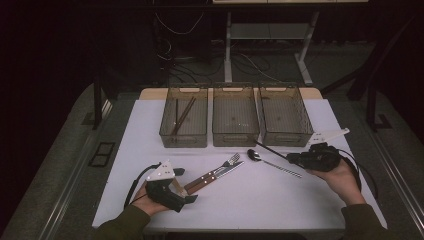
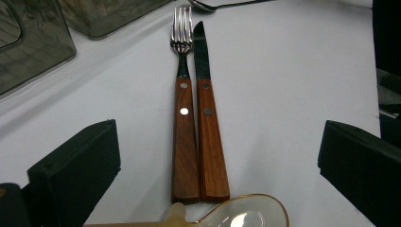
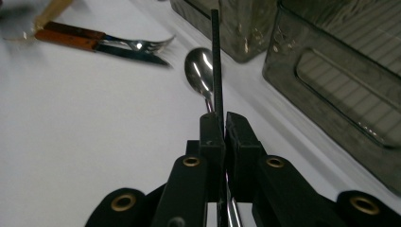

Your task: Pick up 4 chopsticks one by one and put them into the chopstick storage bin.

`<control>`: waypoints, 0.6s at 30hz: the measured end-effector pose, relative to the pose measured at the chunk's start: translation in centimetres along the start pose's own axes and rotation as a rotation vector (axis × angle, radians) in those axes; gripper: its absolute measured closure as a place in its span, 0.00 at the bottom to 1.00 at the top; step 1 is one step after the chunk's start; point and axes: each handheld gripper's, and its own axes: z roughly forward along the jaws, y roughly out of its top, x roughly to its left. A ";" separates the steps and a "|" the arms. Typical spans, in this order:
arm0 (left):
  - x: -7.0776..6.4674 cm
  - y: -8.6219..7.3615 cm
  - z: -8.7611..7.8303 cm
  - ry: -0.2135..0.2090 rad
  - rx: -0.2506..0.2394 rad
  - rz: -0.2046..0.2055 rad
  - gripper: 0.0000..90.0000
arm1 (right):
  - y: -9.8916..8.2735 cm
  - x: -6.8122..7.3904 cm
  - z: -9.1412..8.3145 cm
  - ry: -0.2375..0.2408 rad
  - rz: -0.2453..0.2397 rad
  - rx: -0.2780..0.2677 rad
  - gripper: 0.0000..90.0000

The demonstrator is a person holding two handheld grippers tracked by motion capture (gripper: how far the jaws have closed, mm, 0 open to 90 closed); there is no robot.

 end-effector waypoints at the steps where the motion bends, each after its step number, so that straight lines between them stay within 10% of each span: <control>1: 0.0 0.0 0.0 0.000 0.001 0.001 0.00 | 0.2 0.1 0.0 0.000 -0.006 -0.005 0.96; 18: -0.2 0.0 0.1 -0.001 0.007 0.004 0.00 | 3.0 1.1 1.4 0.025 -0.006 -0.049 0.96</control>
